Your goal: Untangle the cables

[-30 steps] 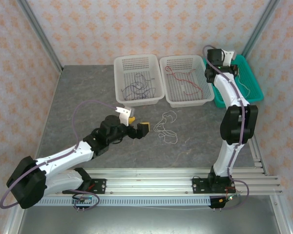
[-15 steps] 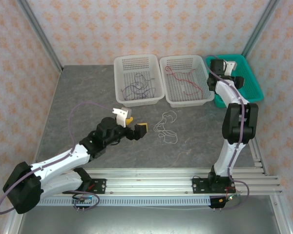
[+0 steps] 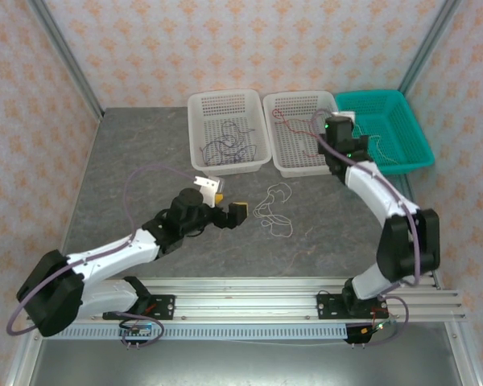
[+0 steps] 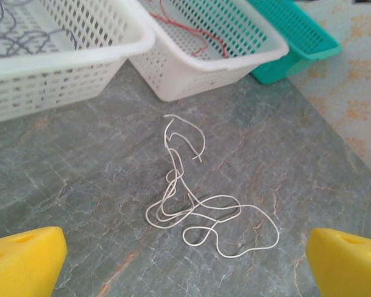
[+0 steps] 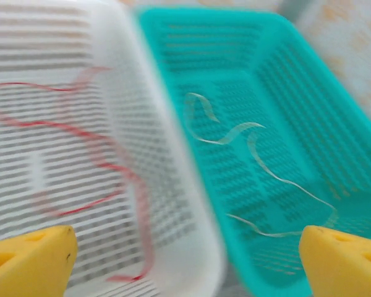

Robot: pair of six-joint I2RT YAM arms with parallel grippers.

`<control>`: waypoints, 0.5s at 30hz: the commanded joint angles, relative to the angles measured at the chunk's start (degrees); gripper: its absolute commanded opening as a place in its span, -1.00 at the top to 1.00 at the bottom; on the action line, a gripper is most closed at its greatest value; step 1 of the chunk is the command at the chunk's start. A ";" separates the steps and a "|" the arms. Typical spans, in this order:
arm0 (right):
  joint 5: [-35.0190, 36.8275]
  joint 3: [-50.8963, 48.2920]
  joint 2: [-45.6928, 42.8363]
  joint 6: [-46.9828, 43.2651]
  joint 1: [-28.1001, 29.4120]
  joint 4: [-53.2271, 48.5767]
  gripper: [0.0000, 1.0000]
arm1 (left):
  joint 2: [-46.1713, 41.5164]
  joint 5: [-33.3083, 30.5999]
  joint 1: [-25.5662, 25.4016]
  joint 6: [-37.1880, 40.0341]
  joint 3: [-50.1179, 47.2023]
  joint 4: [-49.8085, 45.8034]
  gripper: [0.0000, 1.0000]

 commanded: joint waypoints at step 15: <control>-39.71 -15.39 -22.52 43.45 8.75 -20.28 -0.59 | 30.27 4.99 0.07 -1.71 25.57 -12.55 -0.23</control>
